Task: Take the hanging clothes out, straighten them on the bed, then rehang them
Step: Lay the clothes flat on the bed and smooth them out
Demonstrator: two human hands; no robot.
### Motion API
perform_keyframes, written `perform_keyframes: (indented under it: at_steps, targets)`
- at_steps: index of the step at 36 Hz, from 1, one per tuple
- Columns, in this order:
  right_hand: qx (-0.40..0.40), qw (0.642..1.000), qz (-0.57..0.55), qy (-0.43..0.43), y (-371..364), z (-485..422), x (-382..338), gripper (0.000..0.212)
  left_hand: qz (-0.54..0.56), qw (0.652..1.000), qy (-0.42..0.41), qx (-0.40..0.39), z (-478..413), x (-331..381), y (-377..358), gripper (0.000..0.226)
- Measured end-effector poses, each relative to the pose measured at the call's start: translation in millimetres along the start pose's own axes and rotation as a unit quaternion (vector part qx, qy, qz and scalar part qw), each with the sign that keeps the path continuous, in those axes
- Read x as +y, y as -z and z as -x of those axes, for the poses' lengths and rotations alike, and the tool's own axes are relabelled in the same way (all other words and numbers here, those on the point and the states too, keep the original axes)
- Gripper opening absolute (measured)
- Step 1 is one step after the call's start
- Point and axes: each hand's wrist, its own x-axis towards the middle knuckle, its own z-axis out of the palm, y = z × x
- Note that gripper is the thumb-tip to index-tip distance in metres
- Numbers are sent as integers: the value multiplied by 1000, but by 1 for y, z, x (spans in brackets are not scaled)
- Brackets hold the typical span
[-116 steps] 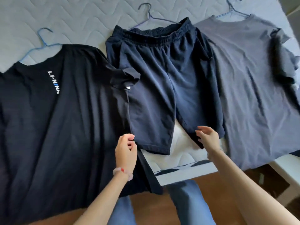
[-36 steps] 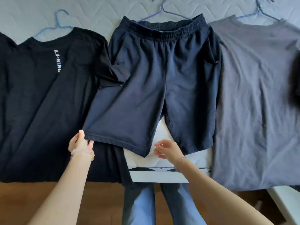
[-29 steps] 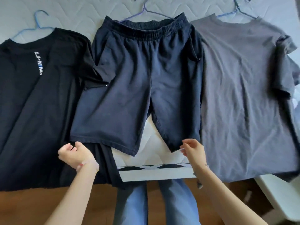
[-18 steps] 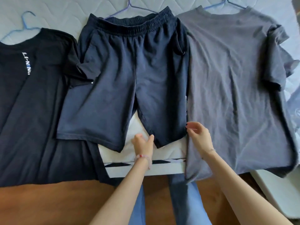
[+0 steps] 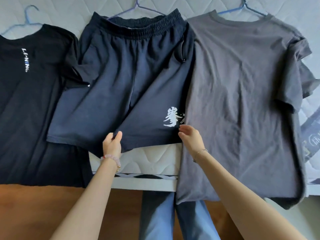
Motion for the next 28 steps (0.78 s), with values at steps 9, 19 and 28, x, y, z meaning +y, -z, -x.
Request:
perform_keyframes:
  at_steps: [9,19,28]
  targets:
    - [87,995,36,-16,-31,0,-4,62,77,997,5,-26,-2,2,9,30]
    - [137,987,88,-6,-48,-7,-6,55,100,994,-20,28,-26,51,40,15]
    - [89,974,-174,-111,-53,-31,-28,30,95,995,-11,-16,-20,47,45,17]
